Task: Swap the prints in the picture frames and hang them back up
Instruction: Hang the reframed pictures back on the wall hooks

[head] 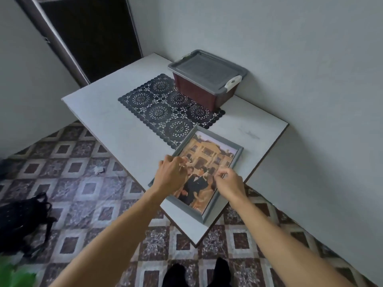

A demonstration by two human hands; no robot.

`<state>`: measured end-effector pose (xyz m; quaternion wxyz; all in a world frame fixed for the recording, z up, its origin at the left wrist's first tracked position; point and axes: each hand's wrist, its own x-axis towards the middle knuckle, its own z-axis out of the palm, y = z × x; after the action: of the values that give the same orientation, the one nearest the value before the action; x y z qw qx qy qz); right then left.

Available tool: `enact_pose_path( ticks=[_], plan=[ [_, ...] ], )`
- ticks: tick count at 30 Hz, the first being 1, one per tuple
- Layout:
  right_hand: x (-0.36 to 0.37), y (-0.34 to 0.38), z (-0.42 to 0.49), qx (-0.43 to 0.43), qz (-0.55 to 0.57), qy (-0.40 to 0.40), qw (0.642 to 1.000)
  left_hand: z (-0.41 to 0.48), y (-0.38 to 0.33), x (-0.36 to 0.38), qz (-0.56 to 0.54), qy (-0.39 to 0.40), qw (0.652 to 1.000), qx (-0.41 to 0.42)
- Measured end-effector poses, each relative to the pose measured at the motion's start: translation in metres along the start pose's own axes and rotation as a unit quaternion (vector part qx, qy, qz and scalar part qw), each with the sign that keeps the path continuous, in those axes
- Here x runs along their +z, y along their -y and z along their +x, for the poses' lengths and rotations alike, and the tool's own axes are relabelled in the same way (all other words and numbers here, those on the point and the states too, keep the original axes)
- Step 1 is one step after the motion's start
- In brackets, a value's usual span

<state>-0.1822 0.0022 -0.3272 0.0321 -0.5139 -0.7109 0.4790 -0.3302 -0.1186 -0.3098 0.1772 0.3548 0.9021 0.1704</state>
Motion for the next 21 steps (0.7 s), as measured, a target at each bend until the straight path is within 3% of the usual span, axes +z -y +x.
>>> enact_pose_path(
  ticks=[5, 10, 16, 21],
  plan=[
    [0.017, 0.003, 0.001, 0.066, 0.024, -0.058, 0.996, 0.029, 0.024, -0.003, 0.04, 0.035, 0.998, -0.016],
    [0.031, 0.013, -0.002, 0.128, 0.023, -0.103, 0.986, 0.053, 0.045, 0.006, 0.008, 0.086, 0.996, 0.0],
    [0.033, 0.013, -0.002, 0.161, 0.114, -0.131, 0.972, 0.077, 0.05, 0.003, -0.116, 0.096, 0.979, -0.138],
    [0.03, 0.016, -0.01, 0.175, 0.163, -0.165, 0.957, 0.082, 0.041, 0.002, -0.185, 0.104, 0.967, -0.144]
  ],
)
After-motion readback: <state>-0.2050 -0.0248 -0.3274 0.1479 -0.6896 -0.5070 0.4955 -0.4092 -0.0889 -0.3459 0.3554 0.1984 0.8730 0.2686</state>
